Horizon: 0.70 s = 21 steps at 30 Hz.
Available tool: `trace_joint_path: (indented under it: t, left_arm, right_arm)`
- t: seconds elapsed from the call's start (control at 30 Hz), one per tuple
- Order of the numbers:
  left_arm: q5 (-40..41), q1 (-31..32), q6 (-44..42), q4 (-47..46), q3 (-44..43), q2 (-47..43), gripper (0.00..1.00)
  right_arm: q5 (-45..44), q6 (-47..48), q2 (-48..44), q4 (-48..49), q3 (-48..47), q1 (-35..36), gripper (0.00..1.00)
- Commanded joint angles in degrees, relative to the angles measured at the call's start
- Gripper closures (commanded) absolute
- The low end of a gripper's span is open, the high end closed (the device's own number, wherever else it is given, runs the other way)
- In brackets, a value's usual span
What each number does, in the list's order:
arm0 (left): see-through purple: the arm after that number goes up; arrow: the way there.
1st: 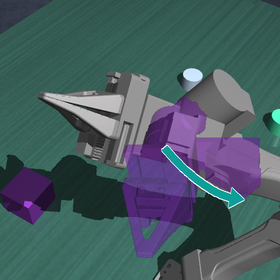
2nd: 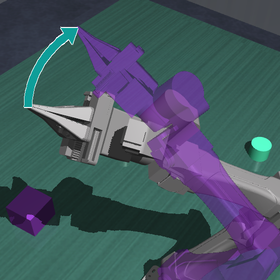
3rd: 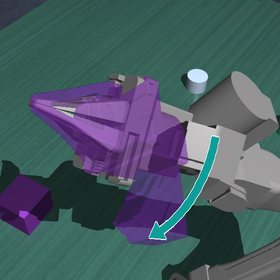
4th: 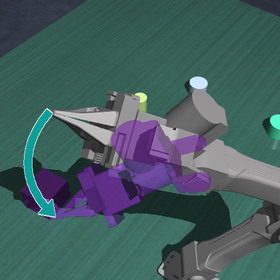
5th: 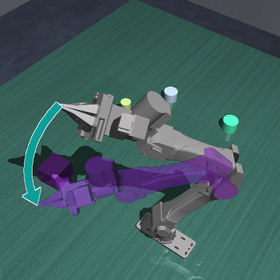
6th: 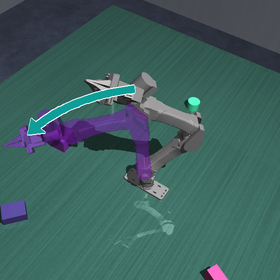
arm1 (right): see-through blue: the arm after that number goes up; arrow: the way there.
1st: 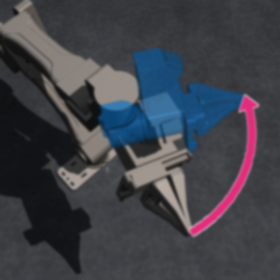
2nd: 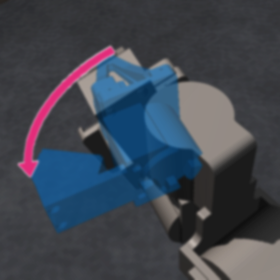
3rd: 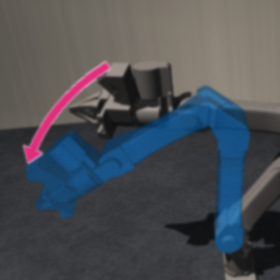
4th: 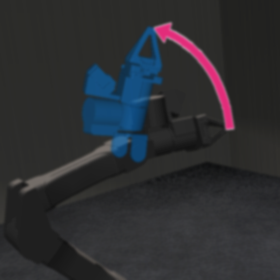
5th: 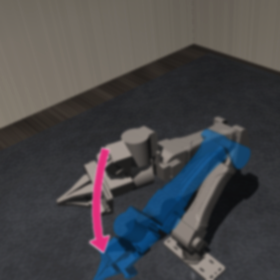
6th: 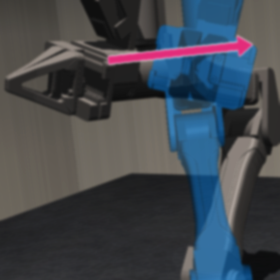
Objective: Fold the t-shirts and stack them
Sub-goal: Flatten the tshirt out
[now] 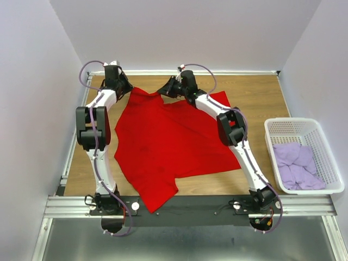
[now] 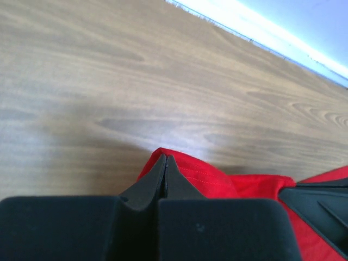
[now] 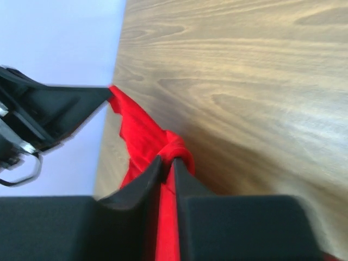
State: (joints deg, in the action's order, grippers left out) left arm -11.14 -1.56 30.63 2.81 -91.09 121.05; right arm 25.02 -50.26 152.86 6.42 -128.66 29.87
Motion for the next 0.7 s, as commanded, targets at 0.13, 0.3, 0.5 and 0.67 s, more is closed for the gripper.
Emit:
trace_joint_path:
  t: [0.13, 0.3, 0.5, 0.67]
  left_arm:
    - [-0.64, -0.46, -2.5, -2.54, -8.31, 6.03, 0.99]
    - [-0.9, -0.46, -4.09, -2.54, -12.61, 9.37, 0.96]
    - [-0.21, -0.46, -4.53, -2.37, -16.31, 11.75, 0.73]
    - [1.99, -0.63, -4.44, 0.61, -17.46, 9.92, 0.45]
  right_arm:
    - [-5.58, 5.08, -0.09, 0.09, 2.0, -1.22, 0.47]
    - [-11.37, 10.52, -9.65, 0.0, 14.71, -2.97, 0.34]
    - [-17.7, 16.84, -20.48, -2.1, 27.31, -7.0, 0.34]
    - [-20.0, 22.56, -27.68, -5.27, 35.48, -10.35, 0.34]
